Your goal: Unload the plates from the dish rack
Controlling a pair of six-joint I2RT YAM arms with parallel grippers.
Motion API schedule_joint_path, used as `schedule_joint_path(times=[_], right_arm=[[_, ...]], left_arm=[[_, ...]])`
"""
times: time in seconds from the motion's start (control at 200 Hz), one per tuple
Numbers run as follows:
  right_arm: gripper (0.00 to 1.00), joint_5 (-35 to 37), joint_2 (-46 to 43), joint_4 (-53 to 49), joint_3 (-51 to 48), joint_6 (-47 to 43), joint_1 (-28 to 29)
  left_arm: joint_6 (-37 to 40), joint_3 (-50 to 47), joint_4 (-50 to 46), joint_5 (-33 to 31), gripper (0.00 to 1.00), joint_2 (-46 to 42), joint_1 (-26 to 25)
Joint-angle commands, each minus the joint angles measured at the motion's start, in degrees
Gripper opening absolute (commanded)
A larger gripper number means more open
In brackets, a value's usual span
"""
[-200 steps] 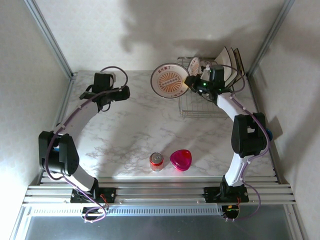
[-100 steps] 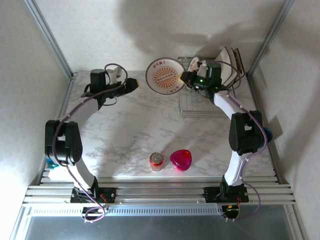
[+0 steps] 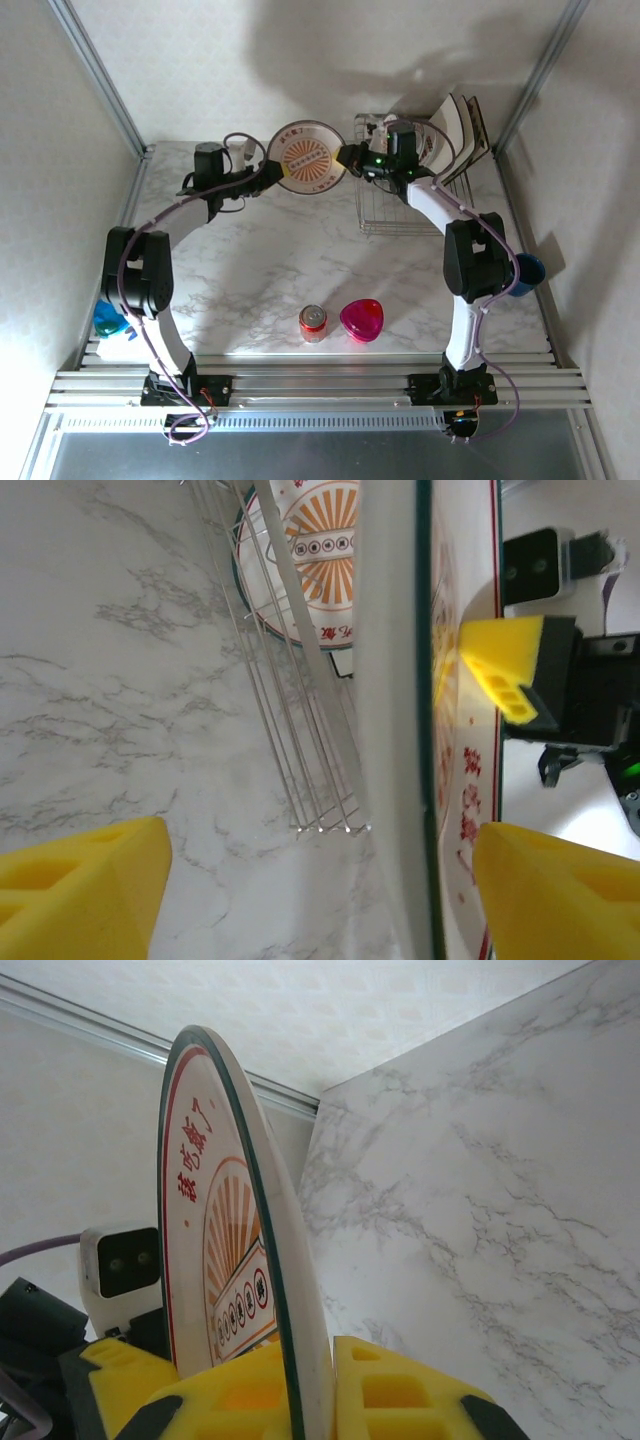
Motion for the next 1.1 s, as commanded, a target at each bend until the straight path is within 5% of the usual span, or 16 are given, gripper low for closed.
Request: schedule_joint_path(times=[0.0,0.135,0.335,0.491,0.636,0.806,0.966,1.096], right_arm=[[0.00,-2.1,0.2,3.2,2.4,1.0,0.4],[0.00,-2.1,0.2,3.5,2.0,1.0,0.7],[0.00,-2.1,0.1,3.6,1.5,1.1,0.9],[0.00,-2.0,0.2,3.4,1.5,1.2,0.9],[0.53,-1.7,0.2,1.8,2.1,0.3,0.9],[0.98,1.3,-1.3,-8.0,5.3,-6.9,0.7],[0.99,7.4,-2.5,-23.2,11.9,-16.2,-0.3],[0.99,21.2,-2.7,-41.5,21.2,-27.3,-0.6]], left_arm=[[-1.1,1.7,2.7,1.2,0.61,1.7,-0.2],[-1.9,2.6,3.1,0.8,0.31,2.7,-0.2],[-1.9,3.7,2.1,0.3,0.00,3.2,0.0],[-2.3,3.6,2.2,0.0,0.00,3.3,-0.1],[-2.9,2.9,3.0,-0.8,0.00,2.7,-0.1],[-3.8,1.8,3.7,-2.3,0.00,1.3,0.9],[-4.3,1.0,4.0,-3.8,0.00,-0.2,1.6],[-6.8,-2.0,6.5,-6.7,0.00,-2.2,2.8]])
